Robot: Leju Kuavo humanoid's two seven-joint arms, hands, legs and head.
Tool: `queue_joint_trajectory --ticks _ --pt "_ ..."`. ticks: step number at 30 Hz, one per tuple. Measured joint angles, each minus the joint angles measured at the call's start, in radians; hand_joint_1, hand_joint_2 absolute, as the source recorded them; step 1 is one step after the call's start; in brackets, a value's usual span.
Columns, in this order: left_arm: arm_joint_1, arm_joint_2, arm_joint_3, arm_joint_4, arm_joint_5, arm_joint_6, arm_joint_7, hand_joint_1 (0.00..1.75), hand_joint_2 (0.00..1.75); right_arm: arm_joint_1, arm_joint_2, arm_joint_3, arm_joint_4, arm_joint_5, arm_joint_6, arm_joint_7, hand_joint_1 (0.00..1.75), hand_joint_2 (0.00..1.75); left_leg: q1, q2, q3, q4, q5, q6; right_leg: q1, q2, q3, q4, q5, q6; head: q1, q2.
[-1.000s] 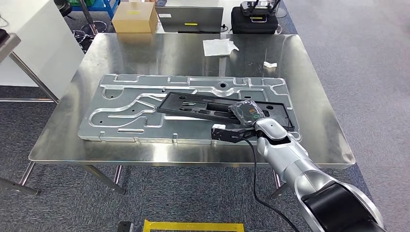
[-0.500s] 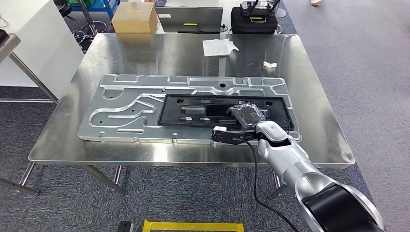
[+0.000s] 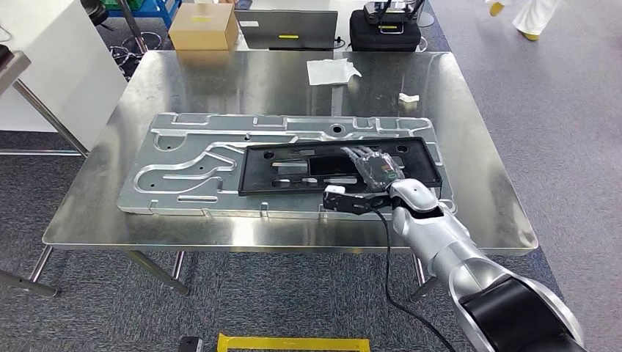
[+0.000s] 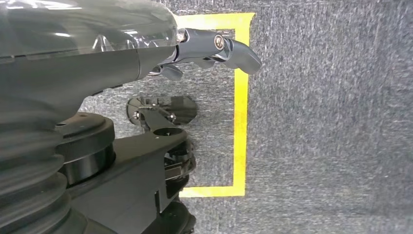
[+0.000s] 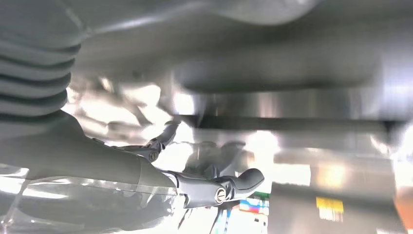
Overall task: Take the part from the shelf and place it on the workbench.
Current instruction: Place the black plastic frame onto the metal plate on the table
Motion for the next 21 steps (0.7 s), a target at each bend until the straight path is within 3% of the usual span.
queue_joint_trajectory --ticks 9,14,21 --pt "0.009 -0.001 0.008 0.0 0.012 0.0 -0.021 0.0 1.75 -0.056 -0.052 -0.15 -0.195 -0.298 -0.017 -0.132 0.0 0.0 -0.001 -0.002 -0.001 0.0 0.0 0.0 -0.001 -0.001 0.0 0.0 0.0 0.0 0.0 0.0" --pt "0.012 -0.002 0.008 0.0 0.005 -0.002 -0.022 0.0 1.75 -0.078 -0.109 -0.232 -0.336 -0.461 0.039 -0.15 0.0 0.0 -0.002 -0.002 -0.001 0.0 -0.001 0.001 -0.001 -0.002 0.0 0.0 0.0 0.0 0.0 0.0" --pt "0.008 -0.008 0.008 0.0 0.001 -0.009 -0.018 0.0 1.75 -0.081 -0.162 -0.274 -0.459 -0.538 0.066 -0.148 0.0 0.0 -0.002 -0.001 0.0 0.001 -0.001 0.002 -0.002 -0.001 0.0 0.0 0.0 0.001 0.0 0.0"
